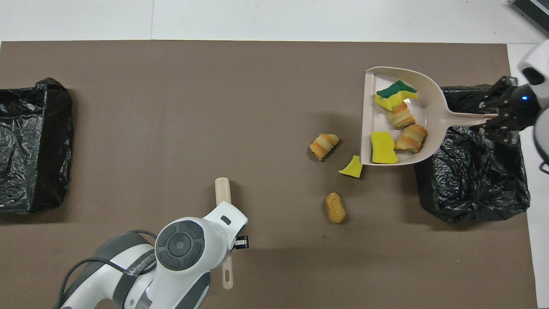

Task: Sweep and dump trash in bin
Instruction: 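Carry the loaded dustpan with the right gripper over the nearby bin, then tip the dustpan into the bin with the right gripper while the left gripper withdraws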

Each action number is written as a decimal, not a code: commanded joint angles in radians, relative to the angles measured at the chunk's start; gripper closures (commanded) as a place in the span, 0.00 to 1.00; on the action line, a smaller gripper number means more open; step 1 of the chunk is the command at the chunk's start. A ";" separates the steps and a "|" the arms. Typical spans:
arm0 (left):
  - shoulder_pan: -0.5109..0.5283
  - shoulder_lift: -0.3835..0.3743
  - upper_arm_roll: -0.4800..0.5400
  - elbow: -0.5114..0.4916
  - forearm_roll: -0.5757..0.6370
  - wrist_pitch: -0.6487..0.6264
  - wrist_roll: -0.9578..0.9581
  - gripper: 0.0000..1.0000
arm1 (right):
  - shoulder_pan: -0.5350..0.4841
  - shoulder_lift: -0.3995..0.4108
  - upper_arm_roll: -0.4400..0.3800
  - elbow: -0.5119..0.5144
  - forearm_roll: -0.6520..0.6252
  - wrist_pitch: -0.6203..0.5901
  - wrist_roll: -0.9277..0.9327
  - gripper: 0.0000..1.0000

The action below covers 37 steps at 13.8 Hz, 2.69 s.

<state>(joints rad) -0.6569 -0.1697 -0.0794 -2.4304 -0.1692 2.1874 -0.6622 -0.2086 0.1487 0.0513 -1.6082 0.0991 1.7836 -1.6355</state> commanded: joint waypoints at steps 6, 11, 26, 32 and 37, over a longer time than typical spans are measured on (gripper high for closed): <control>0.015 0.002 0.018 -0.034 0.019 0.127 -0.011 0.00 | -0.262 -0.057 0.005 -0.027 -0.161 -0.007 -0.350 1.00; 0.270 0.088 0.020 0.235 0.066 0.000 0.215 0.00 | -0.198 -0.095 0.009 -0.143 -0.502 0.099 -0.065 1.00; 0.586 0.199 0.029 0.777 0.169 -0.546 0.667 0.00 | 0.046 -0.106 0.022 -0.003 -0.957 -0.162 0.218 1.00; 0.588 0.200 0.029 0.778 0.169 -0.546 0.661 0.00 | 0.093 -0.083 0.041 0.021 -0.604 -0.105 0.504 1.00; 0.586 0.200 0.029 0.778 0.169 -0.546 0.661 0.00 | 0.247 -0.017 0.044 0.075 -0.448 -0.104 1.039 1.00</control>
<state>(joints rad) -0.0726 0.0320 -0.0479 -1.6546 -0.0183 1.6524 -0.0093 0.0089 0.0806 0.0965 -1.5971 -0.4286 1.6722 -0.7452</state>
